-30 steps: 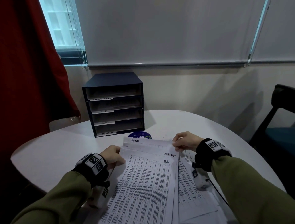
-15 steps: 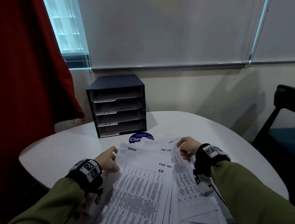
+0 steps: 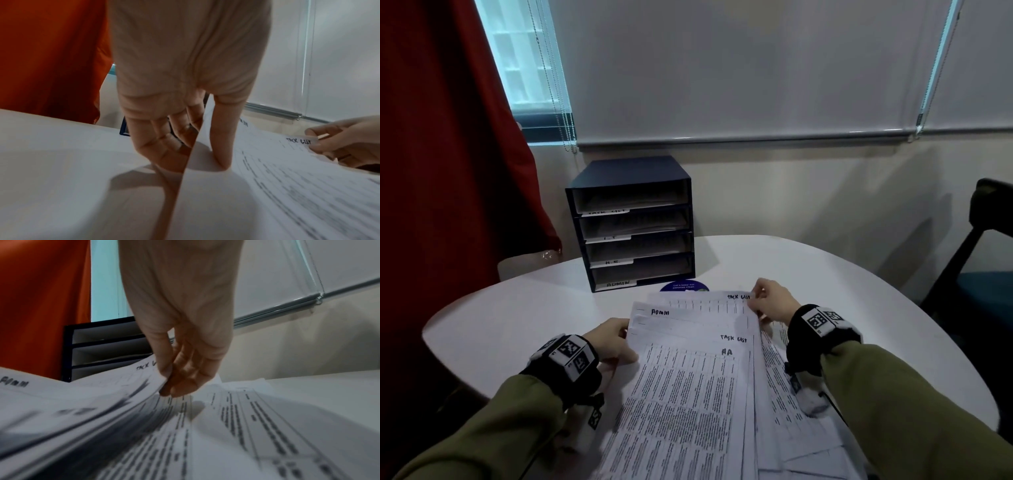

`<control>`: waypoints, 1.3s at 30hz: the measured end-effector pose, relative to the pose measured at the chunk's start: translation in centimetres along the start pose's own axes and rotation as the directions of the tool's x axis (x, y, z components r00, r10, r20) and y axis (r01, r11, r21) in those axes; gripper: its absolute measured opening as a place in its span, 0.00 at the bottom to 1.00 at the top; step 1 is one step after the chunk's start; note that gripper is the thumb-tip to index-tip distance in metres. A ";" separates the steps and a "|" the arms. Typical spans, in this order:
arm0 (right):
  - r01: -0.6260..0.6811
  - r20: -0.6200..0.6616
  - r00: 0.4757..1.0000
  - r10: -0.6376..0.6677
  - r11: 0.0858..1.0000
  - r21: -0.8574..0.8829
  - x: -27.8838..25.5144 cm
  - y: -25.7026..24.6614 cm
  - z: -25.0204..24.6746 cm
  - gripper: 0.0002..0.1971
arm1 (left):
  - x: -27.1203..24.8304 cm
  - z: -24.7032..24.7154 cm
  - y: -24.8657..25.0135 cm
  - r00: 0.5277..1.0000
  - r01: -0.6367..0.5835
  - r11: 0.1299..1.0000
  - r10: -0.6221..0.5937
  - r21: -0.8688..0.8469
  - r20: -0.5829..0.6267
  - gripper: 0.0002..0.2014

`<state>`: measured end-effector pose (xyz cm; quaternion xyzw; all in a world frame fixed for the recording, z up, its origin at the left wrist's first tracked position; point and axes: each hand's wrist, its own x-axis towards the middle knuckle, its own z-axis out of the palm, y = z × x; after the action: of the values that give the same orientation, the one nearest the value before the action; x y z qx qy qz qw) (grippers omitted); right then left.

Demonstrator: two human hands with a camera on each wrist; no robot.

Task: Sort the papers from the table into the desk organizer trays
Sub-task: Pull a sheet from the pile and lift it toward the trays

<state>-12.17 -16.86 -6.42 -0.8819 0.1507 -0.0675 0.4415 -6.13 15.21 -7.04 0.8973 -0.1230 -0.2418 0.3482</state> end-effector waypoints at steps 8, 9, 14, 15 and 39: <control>-0.053 -0.086 0.993 0.076 0.968 0.247 -0.8 0.9 -1.6 0.09 | 1.2 2.8 2.6 0.917 -0.117 0.857 0.287 0.502 -0.275 0.23; -0.052 -0.084 0.994 0.072 0.975 0.218 -1.0 1.0 -1.6 0.09 | 1.5 3.0 2.8 0.941 -0.114 0.832 0.266 0.544 -0.209 0.19; 0.037 -0.147 0.987 -0.060 0.988 -0.152 -1.5 1.2 -1.5 0.05 | 2.6 2.4 2.8 0.976 -0.062 0.771 0.180 0.634 -0.123 0.15; 0.054 -0.153 0.985 -0.082 0.982 -0.179 -1.6 1.1 -1.5 0.05 | 2.7 2.1 2.9 0.974 -0.068 0.777 0.186 0.626 -0.126 0.14; 0.580 -0.597 0.675 -0.435 0.812 0.065 -2.7 -13.0 -13.9 0.17 | -3.9 -6.5 16.0 0.213 -0.584 0.644 0.709 0.494 -0.673 0.02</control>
<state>-15.54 -19.16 12.31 -0.7666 0.0094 -0.4598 0.4482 -6.96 8.74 9.46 0.7817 -0.3218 0.3867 0.3686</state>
